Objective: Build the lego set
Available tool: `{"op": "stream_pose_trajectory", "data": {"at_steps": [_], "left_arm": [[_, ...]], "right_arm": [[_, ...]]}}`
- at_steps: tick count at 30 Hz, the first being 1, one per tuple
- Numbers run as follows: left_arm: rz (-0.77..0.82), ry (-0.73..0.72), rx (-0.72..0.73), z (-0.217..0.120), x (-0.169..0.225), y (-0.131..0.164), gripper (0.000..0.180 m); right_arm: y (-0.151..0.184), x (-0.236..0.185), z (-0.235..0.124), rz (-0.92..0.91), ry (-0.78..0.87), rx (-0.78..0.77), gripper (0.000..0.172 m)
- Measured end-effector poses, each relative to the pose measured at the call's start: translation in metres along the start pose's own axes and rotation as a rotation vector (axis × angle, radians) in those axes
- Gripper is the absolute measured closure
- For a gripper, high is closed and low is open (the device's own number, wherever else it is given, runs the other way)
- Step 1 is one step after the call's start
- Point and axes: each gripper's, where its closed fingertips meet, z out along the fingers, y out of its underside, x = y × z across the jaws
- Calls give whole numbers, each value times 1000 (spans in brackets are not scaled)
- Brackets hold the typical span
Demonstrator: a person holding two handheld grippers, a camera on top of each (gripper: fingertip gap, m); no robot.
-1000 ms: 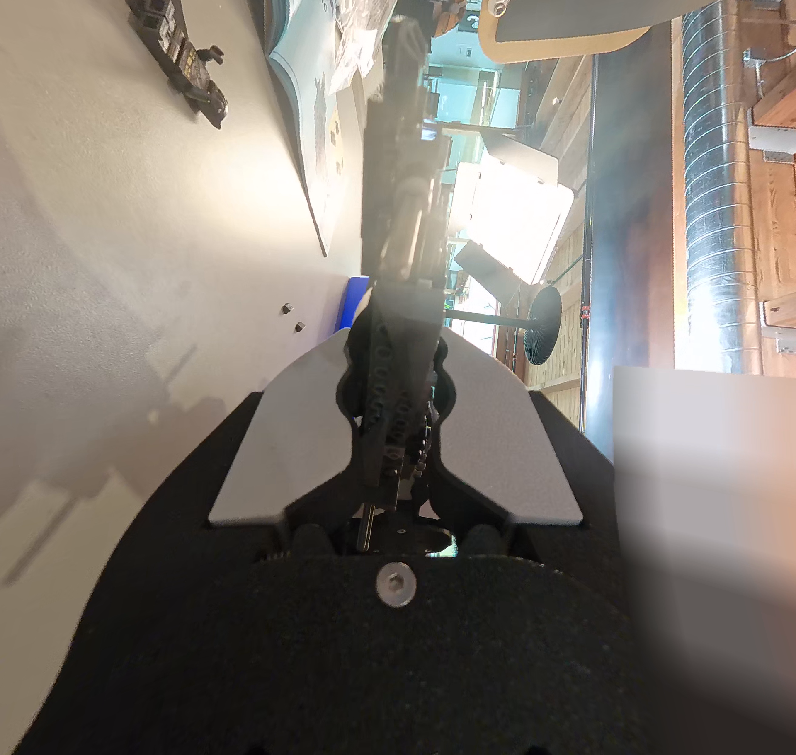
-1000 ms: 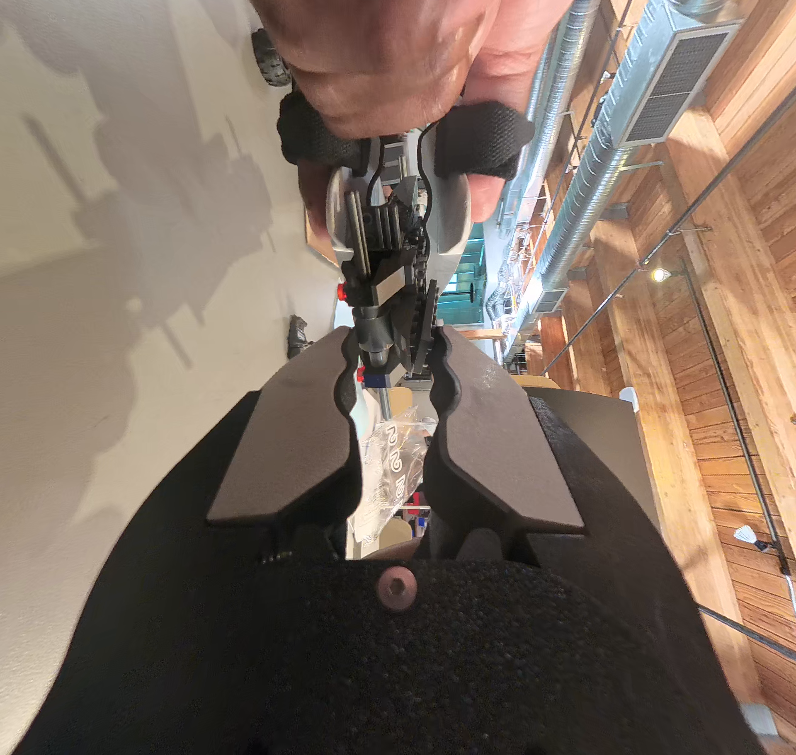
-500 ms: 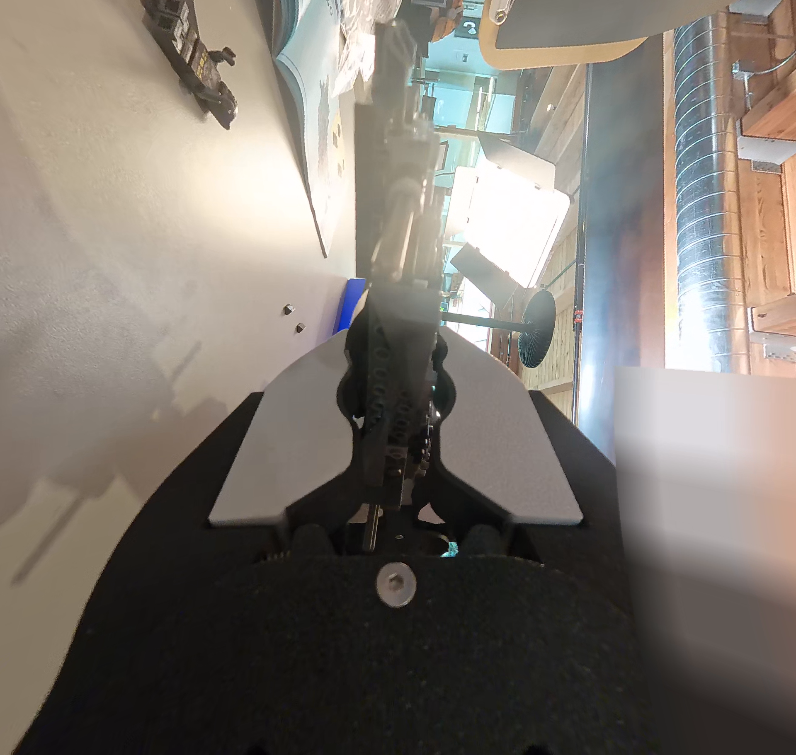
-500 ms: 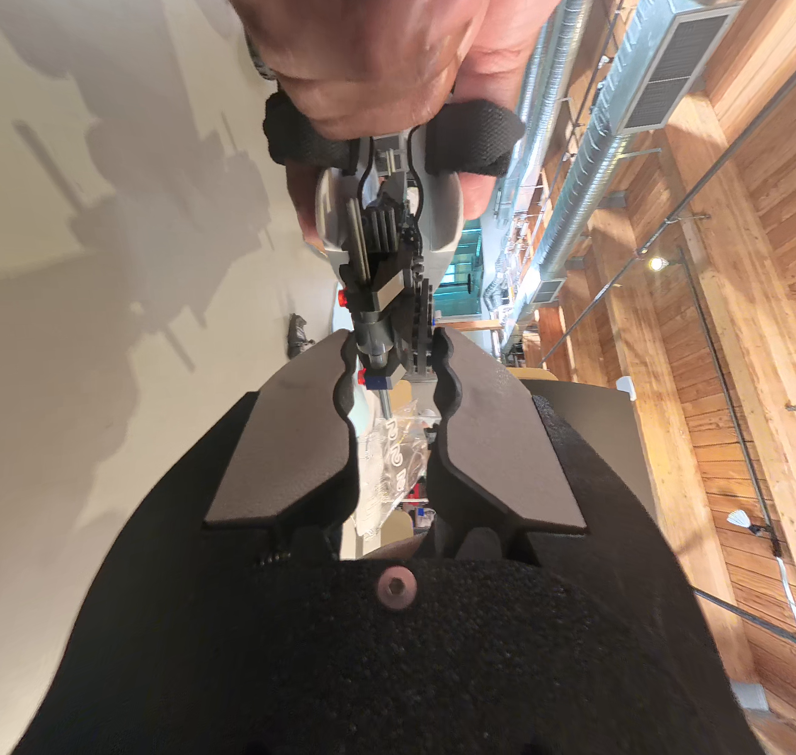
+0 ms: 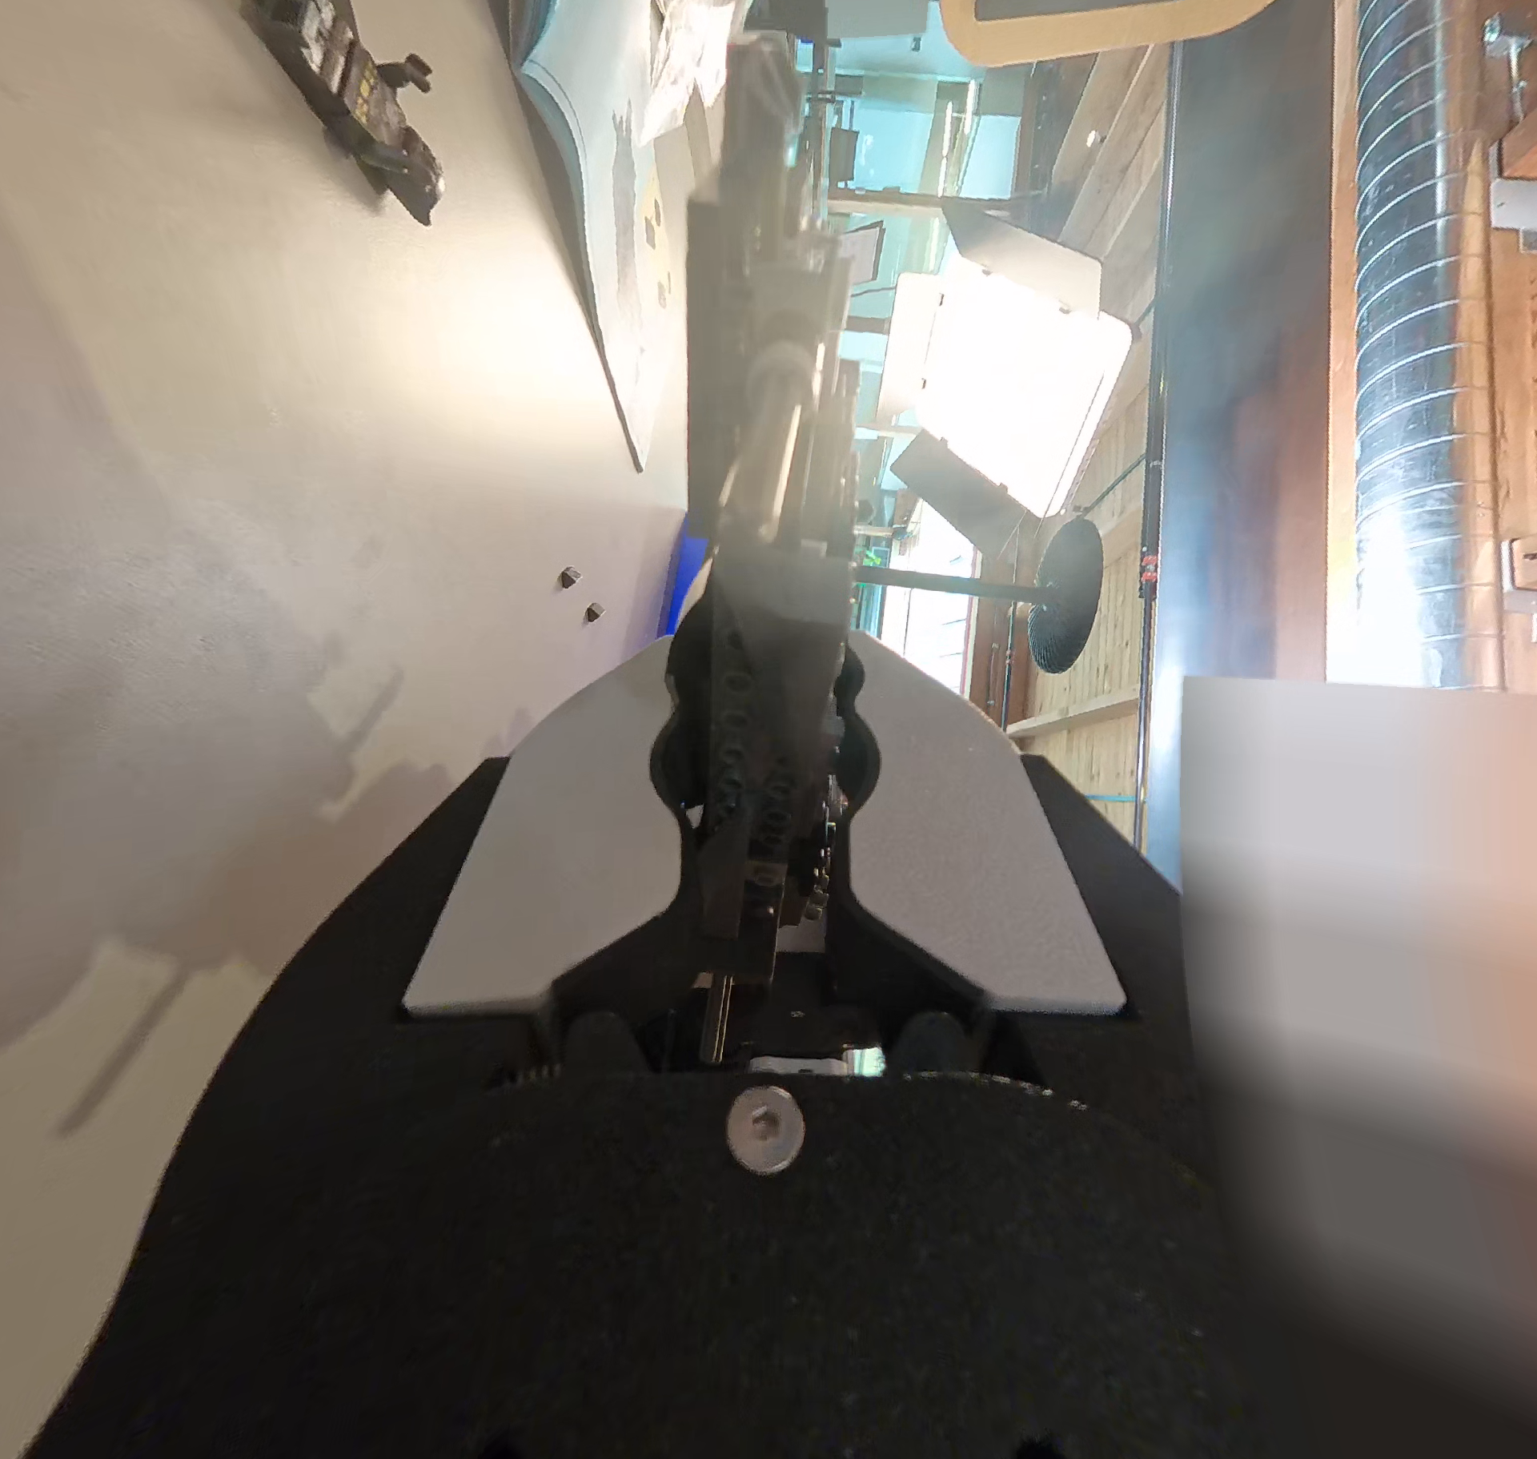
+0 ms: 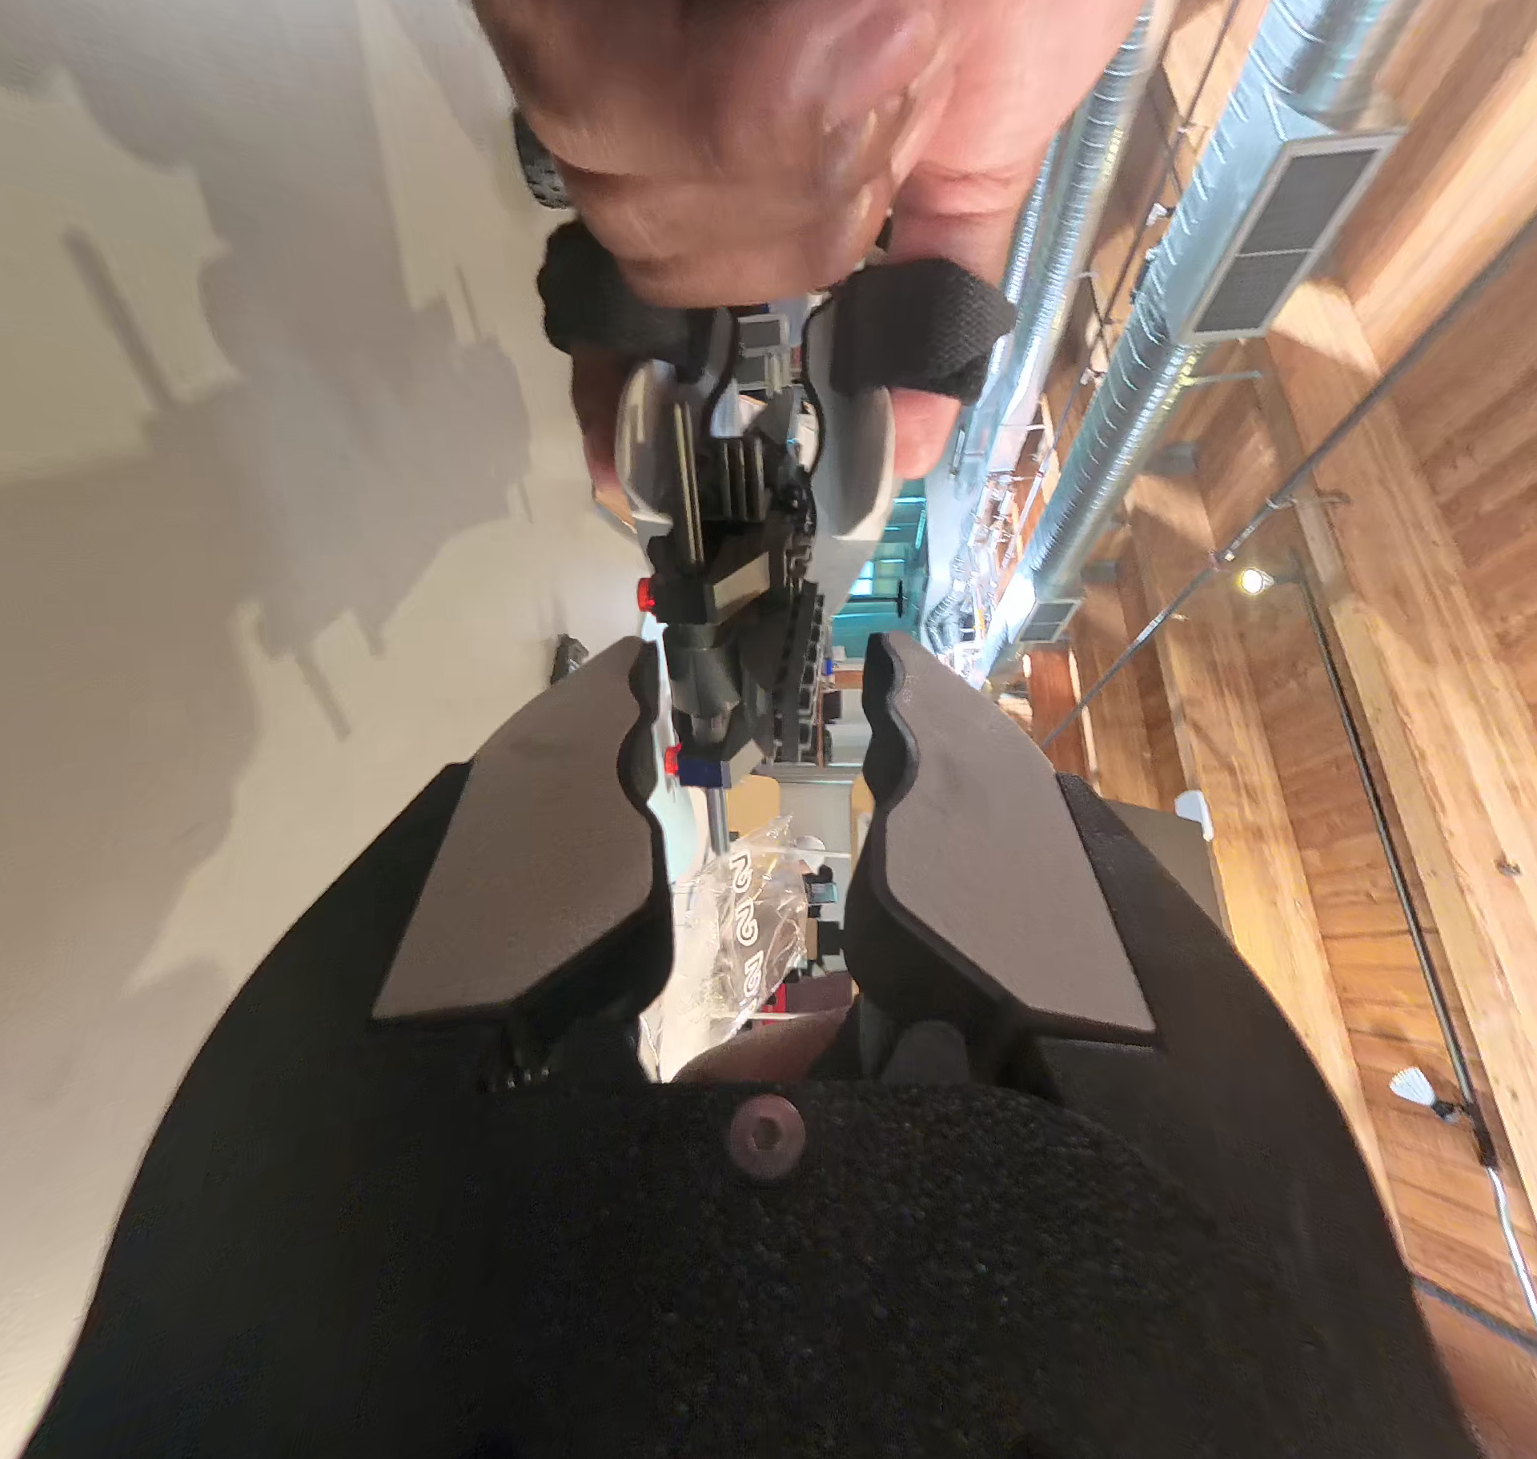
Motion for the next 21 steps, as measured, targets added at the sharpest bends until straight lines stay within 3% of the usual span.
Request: {"op": "stream_pose_trajectory", "data": {"at_steps": [9, 21], "left_arm": [[21, 2, -49, 3, 3, 10, 149], [10, -2, -8, 2, 2, 4, 149]], "right_arm": [[0, -3, 5, -4, -22, 6, 132], [1, -3, 7, -2, 23, -39, 134]]}}
